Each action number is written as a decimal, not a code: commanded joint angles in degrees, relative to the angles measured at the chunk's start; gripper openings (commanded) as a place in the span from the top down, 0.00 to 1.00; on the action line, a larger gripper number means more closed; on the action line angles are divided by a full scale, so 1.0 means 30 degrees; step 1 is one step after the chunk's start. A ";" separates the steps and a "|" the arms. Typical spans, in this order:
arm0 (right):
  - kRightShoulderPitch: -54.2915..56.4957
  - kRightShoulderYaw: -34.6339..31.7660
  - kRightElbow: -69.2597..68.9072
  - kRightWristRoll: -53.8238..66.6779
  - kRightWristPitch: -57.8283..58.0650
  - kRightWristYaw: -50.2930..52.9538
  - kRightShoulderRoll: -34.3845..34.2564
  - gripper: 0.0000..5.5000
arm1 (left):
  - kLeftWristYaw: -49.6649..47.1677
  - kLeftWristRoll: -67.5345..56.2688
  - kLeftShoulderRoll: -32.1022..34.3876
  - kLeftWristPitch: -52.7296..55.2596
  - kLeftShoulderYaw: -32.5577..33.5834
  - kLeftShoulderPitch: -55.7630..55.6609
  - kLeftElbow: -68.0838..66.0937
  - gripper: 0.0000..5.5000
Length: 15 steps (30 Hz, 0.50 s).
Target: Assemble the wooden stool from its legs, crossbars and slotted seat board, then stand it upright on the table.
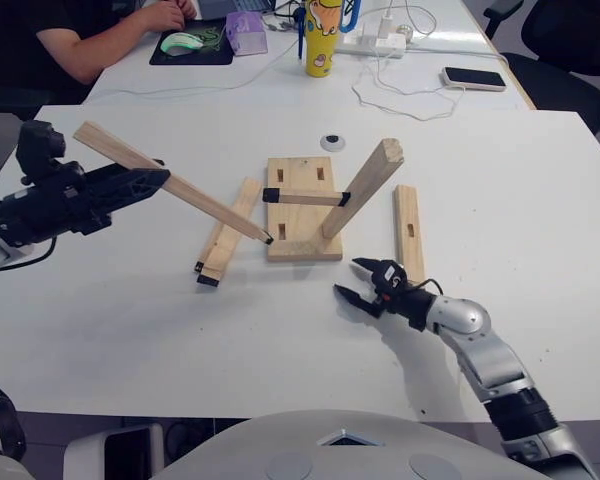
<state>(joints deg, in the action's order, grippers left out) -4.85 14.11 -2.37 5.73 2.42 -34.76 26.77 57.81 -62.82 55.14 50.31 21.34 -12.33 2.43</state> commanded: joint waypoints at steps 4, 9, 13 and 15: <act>0.0518 0.0147 0.2274 -0.1773 -0.1787 0.2113 -0.1710 0.38 | 0.0881 0.1153 -0.0042 -0.0257 -0.0002 -0.0742 -0.0594 0.63; 0.1500 -0.0780 0.3389 -0.2467 -0.1970 0.3688 -0.2142 0.38 | 0.1142 0.1617 -0.0305 -0.0229 -0.0069 -0.0886 -0.0783 0.63; 0.1630 -0.1448 0.3633 -0.3084 -0.2390 0.4027 -0.1421 0.38 | 0.1038 0.2191 -0.0549 -0.0395 -0.0060 -0.0744 -0.0866 0.63; 0.1738 -0.2166 0.3828 -0.3097 -0.2368 0.4553 -0.1279 0.38 | 0.0936 0.2311 -0.0737 -0.0469 0.0108 -0.0762 -0.0936 0.63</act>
<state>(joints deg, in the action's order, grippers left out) 0.14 9.96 7.77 -3.00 -5.26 -22.93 21.57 60.92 -56.58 53.47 49.53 21.03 -13.85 0.11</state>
